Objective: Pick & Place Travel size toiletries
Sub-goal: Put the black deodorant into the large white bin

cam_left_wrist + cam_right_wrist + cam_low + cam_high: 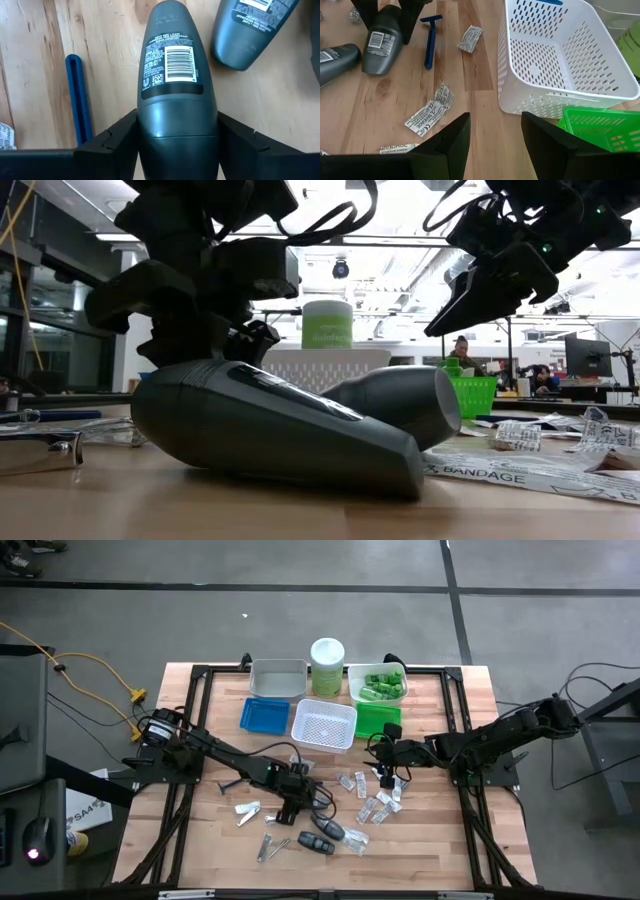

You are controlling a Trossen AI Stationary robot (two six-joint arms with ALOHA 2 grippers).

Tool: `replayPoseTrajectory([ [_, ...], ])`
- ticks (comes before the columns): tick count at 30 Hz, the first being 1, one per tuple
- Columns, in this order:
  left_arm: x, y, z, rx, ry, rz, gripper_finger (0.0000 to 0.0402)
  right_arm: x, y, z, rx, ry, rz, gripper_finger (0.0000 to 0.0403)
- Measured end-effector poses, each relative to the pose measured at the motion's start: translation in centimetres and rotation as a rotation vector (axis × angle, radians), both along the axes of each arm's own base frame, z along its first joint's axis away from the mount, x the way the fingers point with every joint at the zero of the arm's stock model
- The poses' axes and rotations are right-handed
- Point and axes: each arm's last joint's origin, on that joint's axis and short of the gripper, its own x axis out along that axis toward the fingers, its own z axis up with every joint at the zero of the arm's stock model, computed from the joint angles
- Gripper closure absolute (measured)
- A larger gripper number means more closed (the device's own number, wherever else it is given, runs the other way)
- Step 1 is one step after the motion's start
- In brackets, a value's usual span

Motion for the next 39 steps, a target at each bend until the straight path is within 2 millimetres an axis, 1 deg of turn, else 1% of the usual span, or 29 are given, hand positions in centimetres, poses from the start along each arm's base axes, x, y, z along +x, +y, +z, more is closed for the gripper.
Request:
replayPoseTrajectory([
  [6,0.0,0.0,0.1,-0.001,0.000,0.023,0.0199,0.0,0.0,0.0,-0.001,0.004,0.000,0.0234],
  [9,0.4,0.0,0.8,0.024,-0.001,0.041,0.0199,-0.1,0.0,-0.2,-0.003,0.020,0.000,0.0234],
  [13,1.2,0.0,2.5,0.099,-0.013,0.051,0.0199,-0.1,0.0,-0.2,0.003,0.022,-0.005,0.0233],
  [16,1.7,0.0,4.4,0.177,-0.003,0.056,0.0199,-0.1,0.0,-0.2,0.010,0.020,-0.010,0.0234],
  [22,2.2,0.4,7.9,0.362,0.016,0.108,0.0199,-0.1,0.0,-0.2,0.011,0.019,-0.015,0.0234],
  [26,2.2,1.0,9.6,0.532,0.007,0.156,0.0199,-0.1,0.0,-0.2,0.010,0.017,-0.014,0.0234],
  [29,2.8,2.3,10.5,0.641,-0.024,0.201,0.0199,-0.1,0.0,-0.2,0.009,0.016,-0.014,0.0234],
  [33,3.3,5.5,10.6,0.685,0.002,0.252,0.0194,-0.1,0.0,-0.1,0.010,0.015,-0.015,0.0234],
  [36,3.6,8.2,10.6,0.657,0.028,0.298,0.0192,-0.1,0.0,-0.1,0.010,0.015,-0.015,0.0234],
  [39,3.7,10.7,10.5,0.564,0.056,0.321,0.0191,-0.1,0.0,-0.1,0.011,0.014,-0.015,0.0234],
])
